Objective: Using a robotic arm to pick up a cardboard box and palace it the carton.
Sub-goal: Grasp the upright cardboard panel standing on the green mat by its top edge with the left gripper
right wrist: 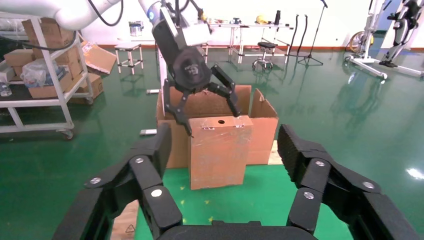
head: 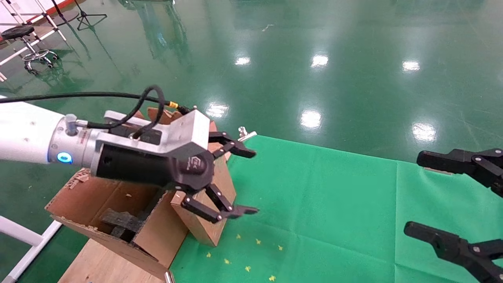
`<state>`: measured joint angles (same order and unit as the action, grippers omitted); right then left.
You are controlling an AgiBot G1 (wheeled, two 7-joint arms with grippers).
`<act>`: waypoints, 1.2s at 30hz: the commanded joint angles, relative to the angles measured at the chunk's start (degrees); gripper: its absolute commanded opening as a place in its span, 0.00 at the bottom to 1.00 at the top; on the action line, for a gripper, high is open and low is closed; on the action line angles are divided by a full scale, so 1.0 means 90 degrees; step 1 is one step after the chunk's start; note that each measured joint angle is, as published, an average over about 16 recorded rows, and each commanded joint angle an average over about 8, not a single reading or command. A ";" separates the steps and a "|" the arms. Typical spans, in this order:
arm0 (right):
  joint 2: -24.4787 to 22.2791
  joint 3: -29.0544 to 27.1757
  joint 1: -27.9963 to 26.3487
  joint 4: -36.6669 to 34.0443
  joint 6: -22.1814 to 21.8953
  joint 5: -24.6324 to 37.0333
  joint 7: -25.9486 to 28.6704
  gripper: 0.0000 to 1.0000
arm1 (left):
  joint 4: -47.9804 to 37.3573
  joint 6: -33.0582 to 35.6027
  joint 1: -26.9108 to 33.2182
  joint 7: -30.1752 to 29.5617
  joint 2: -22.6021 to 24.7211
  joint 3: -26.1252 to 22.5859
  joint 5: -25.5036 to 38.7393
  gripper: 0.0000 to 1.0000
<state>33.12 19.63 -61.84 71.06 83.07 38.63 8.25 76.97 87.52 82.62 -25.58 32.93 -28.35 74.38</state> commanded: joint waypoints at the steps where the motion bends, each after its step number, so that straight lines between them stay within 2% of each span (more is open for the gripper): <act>1: 0.0000 0.0000 0.0000 0.0000 0.0000 0.0000 0.0000 0.00 | 0.0011 -0.0007 0.0094 -0.0027 -0.0027 -0.0082 0.0220 1.00; 5: 0.0000 0.0000 0.0000 0.0000 0.0000 0.0000 0.0000 0.00 | 0.0022 -0.0003 0.0607 -0.0680 0.0065 -0.0374 0.1103 1.00; 11: 0.0000 0.0000 0.0000 0.0000 0.0000 0.0000 0.0000 0.00 | -0.0018 0.0151 0.1361 -0.2140 0.0226 -0.0798 0.2160 1.00; 15: 0.0000 0.0000 0.0000 0.0000 0.0000 0.0000 0.0000 0.00 | -0.0078 0.0207 0.1594 -0.3026 0.0309 -0.1037 0.2448 1.00; 23: 0.0000 0.0000 0.0000 0.0000 0.0000 0.0000 0.0000 0.00 | -0.0234 0.0197 0.1559 -0.4709 0.0416 -0.1446 0.2703 1.00; 29: 0.0000 0.0001 0.0000 0.0000 0.0000 0.0000 0.0000 0.00 | -0.0176 0.0134 0.1550 -0.5314 0.0494 -0.1729 0.3011 1.00; 36: 0.0000 0.0001 0.0000 0.0000 0.0000 0.0000 0.0000 0.00 | -0.0335 -0.0076 0.1336 -0.5471 0.0578 -0.1885 0.3100 1.00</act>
<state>33.12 19.63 -61.84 71.05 83.06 38.62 8.25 73.76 86.78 94.78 -74.38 38.19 -45.15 102.26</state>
